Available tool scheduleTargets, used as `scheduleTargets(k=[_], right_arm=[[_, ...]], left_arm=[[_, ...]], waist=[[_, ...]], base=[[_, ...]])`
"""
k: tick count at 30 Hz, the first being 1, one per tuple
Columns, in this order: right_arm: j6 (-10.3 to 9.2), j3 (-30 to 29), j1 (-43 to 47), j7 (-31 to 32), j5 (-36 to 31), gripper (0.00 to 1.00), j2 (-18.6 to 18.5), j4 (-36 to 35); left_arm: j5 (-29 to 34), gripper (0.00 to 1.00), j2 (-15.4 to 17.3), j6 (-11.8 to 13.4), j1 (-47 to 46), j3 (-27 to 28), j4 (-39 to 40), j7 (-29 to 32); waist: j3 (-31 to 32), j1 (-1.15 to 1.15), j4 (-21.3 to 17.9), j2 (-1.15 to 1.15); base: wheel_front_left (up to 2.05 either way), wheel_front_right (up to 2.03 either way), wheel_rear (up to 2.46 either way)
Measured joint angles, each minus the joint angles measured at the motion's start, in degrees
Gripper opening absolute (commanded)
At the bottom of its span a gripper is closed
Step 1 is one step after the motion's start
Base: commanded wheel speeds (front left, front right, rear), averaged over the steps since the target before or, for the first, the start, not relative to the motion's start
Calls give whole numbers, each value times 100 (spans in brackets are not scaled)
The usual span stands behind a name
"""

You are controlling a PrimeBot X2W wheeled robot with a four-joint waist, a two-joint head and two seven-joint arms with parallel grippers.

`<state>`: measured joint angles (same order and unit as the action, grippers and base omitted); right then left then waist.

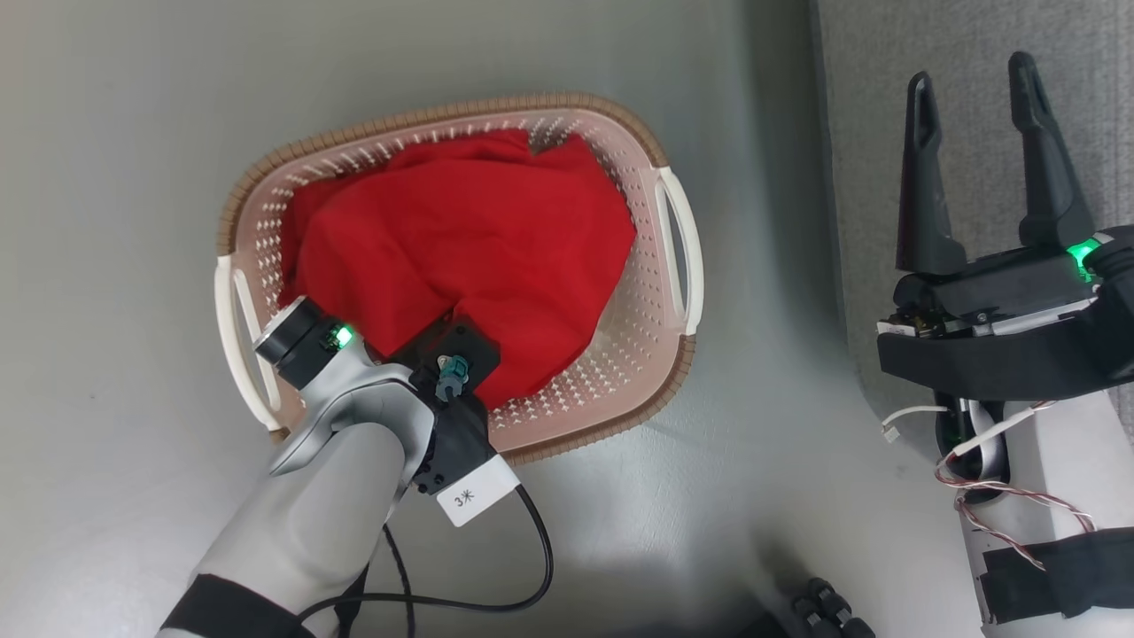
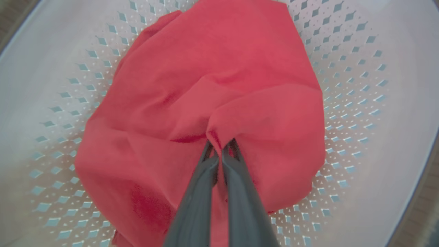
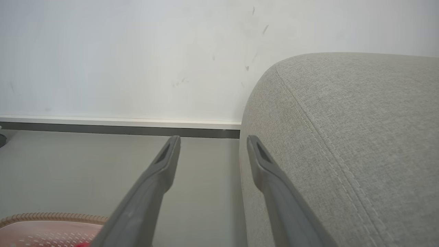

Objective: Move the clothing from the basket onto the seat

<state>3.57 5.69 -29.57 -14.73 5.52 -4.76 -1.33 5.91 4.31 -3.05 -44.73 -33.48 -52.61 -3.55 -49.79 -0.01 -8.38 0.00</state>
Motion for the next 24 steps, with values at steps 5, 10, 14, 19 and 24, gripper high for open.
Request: scheduleTargets(k=[5,10,14,19,24], right_arm=[[4,31,4,1,0,100,11,212],[5,27,71,1,1,100,19,454],[32,9,172,1,1,100,20,636],[47,-23,325,1,4,100,20,848],[49,-58,452,1,9,100,18,1039]], left_arm=[[-241,0,-58,-2,1,108,23,-339],[-482,0,-108,-4,17,235,75,-680],[-632,0,-125,-47,44,319,124,-862],[-847,0,-146,-62,70,394,220,-925],[-976,0,-172,-100,107,464,342,-976]], waist=[[224,0,36,0],[510,0,79,0],[775,0,122,0],[1126,0,187,0],[1486,-1,267,0]], base=[[0,0,0],[0,0,0],[0,0,0],[0,0,0],[0,0,0]])
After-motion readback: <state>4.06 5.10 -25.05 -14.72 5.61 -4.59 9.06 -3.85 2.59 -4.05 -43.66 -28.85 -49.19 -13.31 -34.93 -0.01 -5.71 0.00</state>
